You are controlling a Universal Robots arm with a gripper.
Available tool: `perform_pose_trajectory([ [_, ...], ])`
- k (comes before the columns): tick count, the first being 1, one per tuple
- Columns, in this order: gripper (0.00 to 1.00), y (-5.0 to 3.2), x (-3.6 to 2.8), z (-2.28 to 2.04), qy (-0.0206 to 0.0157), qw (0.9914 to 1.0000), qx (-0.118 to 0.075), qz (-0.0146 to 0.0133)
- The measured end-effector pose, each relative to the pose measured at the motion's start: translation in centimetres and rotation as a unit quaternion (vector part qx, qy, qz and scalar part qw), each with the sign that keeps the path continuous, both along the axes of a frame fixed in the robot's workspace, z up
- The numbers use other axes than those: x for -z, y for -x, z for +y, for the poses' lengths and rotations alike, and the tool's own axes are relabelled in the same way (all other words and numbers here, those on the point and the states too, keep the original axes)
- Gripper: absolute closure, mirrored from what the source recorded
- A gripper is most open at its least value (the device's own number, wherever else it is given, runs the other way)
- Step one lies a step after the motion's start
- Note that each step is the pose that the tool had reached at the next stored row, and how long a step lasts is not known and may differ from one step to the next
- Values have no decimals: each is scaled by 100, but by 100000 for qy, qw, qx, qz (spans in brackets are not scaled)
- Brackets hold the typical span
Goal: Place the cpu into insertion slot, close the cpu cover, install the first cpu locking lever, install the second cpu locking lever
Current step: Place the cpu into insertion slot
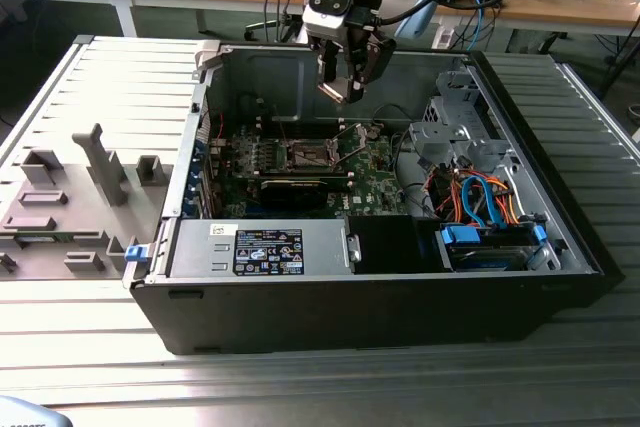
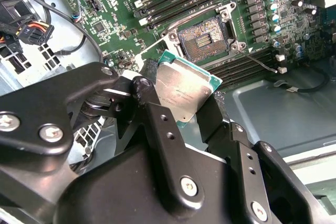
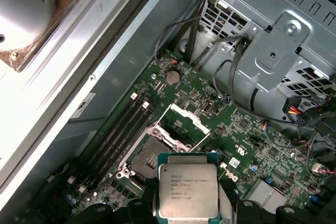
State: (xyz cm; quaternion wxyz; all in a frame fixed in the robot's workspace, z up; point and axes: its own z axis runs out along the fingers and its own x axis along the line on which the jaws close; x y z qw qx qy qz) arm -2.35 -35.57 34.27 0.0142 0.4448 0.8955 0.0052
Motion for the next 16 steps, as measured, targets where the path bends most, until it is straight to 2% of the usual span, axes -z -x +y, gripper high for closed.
perform_pose_trajectory([
  [16,45,0,0,0,-2,99999,475,0],
])
